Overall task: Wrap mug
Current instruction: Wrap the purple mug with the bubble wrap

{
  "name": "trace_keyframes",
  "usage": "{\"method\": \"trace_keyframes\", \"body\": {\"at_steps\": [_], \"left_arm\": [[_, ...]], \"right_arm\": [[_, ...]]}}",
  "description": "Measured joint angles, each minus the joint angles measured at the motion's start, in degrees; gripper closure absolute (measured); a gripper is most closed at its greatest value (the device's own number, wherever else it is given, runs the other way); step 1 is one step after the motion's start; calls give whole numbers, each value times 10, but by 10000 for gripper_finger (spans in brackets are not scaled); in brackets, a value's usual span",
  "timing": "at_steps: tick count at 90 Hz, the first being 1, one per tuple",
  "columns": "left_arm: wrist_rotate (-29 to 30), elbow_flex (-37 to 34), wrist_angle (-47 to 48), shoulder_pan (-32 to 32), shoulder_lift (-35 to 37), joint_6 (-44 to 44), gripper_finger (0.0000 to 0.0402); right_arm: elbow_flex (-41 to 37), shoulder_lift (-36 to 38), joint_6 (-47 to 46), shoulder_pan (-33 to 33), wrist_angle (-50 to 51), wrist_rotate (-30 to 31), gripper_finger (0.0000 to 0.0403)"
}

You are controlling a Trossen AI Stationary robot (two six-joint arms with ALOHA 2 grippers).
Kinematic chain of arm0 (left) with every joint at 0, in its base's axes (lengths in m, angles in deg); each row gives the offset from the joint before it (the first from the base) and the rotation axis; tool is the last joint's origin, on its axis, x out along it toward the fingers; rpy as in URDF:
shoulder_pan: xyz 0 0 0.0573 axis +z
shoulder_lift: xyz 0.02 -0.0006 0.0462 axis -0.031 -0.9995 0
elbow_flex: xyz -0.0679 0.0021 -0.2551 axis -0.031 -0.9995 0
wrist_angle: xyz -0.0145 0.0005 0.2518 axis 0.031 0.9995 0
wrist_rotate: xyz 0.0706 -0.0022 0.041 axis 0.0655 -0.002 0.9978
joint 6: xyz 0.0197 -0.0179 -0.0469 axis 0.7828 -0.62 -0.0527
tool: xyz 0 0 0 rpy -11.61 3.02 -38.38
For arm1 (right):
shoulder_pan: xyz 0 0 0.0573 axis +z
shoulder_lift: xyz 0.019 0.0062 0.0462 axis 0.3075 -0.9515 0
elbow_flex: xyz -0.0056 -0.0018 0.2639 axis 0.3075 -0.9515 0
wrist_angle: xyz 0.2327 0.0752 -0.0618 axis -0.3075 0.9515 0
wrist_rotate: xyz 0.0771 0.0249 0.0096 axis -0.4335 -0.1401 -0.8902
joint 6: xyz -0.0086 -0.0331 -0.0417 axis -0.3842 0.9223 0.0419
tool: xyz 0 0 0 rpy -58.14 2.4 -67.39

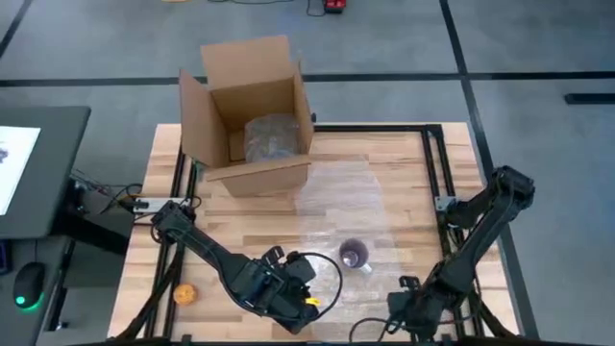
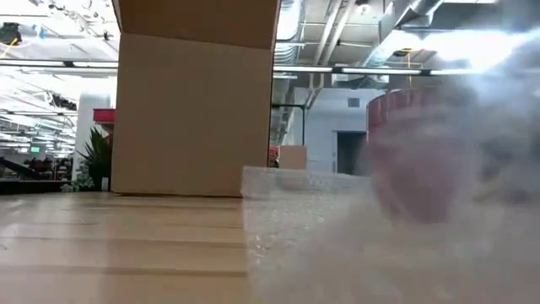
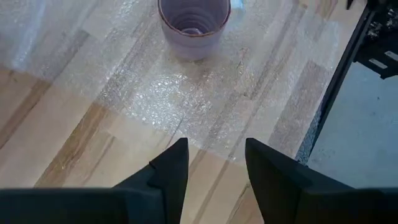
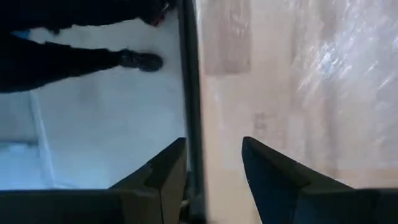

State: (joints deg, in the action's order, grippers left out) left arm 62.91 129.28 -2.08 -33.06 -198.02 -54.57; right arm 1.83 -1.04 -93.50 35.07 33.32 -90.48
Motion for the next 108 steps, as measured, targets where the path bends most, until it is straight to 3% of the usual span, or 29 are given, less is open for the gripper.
{"method": "trace_keyframes", "body": {"at_steps": [6, 15, 26, 44, 58, 68, 78, 108], "left_arm": [[0, 0, -1, -1, 0, -1, 263], [0, 0, -2, -1, 0, 6, 263], [0, 0, -2, 4, 0, 16, 263], [1, 0, -17, 7, 0, 22, 263], [1, 0, -17, 7, 0, 22, 263], [1, 0, -17, 7, 0, 21, 263], [1, 0, -18, 7, 0, 26, 263], [11, 0, -17, 7, 0, 26, 263]], "right_arm": [[0, 16, -15, 8, 3, 34, 259], [0, 43, -33, 18, 18, 137, 263], [2, 49, -128, 4, 38, 239, 265], [1, 33, -81, -62, 57, 236, 238], [-7, 32, -77, -116, 143, 216, 207], [-22, 32, -58, -139, 102, 205, 197], [-29, 32, -23, -141, 47, 201, 197], [-62, 32, -47, -161, 19, 237, 231]]}}
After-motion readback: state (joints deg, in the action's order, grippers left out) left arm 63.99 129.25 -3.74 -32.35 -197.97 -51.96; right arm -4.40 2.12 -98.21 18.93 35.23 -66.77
